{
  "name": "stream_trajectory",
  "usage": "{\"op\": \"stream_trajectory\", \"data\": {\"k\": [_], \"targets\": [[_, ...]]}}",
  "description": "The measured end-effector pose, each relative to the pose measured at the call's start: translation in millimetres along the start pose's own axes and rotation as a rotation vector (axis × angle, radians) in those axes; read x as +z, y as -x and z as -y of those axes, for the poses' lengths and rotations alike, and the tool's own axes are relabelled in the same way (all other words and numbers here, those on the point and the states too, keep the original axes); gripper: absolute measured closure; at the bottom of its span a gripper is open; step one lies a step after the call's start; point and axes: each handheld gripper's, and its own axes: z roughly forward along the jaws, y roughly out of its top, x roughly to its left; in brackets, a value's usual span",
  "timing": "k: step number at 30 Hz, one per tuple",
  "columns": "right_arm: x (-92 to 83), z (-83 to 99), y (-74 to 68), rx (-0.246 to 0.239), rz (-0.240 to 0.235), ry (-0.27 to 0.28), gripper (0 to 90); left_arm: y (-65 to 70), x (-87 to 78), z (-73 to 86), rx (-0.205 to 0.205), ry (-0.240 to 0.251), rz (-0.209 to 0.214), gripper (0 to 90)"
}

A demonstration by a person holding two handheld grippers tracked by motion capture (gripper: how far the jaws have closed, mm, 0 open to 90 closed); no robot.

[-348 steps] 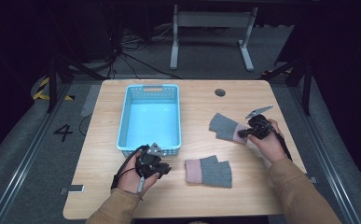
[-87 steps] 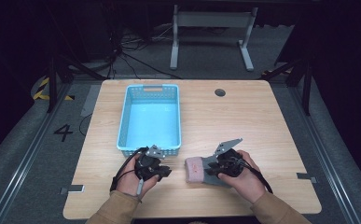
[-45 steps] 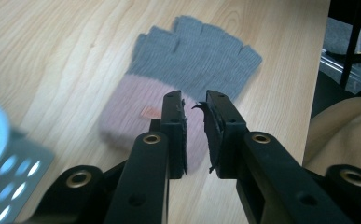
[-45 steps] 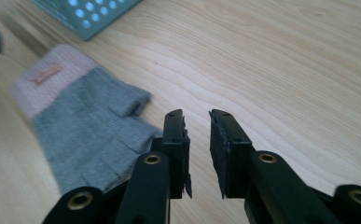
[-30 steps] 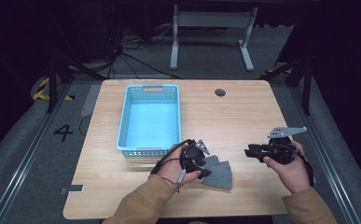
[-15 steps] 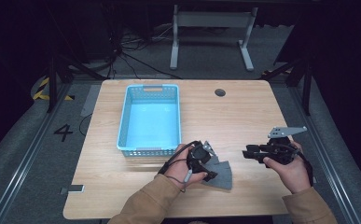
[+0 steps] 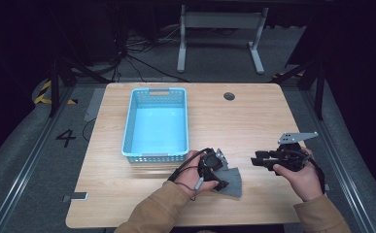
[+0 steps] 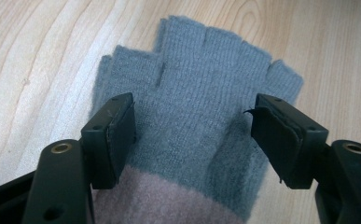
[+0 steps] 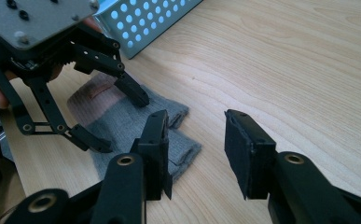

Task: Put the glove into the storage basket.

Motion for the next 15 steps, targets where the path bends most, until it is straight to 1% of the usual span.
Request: {"op": "stream_trajectory", "data": {"k": [1,2,4,5,7,9,10,14,15], "targets": [[0.4,0.2,0.2,0.000,0.000,-0.002,60.0,0.3,1.4,0.4,-0.006,-0.003,0.001,30.4],[0.6,0.3,0.4,0.001,0.001,-0.005,59.8,0.4,1.8,0.3,0.000,-0.009,0.003,29.6],[1.2,0.8,1.0,0.003,-0.002,-0.002,59.1,1.3,2.7,0.8,0.003,-0.003,-0.004,28.9],[1.4,0.9,1.3,0.002,0.000,-0.002,58.9,1.8,2.7,1.4,-0.002,0.000,-0.009,28.9],[1.7,0.9,1.4,0.000,0.008,-0.002,58.3,2.0,3.3,2.3,0.000,0.012,-0.015,28.8],[2.1,0.9,1.3,0.000,0.014,-0.003,57.8,2.6,3.7,2.6,0.002,0.012,-0.021,28.8],[2.2,0.9,1.3,0.001,0.016,-0.003,57.4,3.3,4.1,2.5,0.002,0.003,-0.023,28.6],[2.1,0.5,1.6,0.006,0.017,0.002,55.3,5.6,6.9,1.8,0.021,-0.004,-0.041,26.2],[2.0,0.6,1.8,0.008,0.017,0.007,54.5,6.5,7.4,1.8,0.018,-0.005,-0.045,25.5]]}}
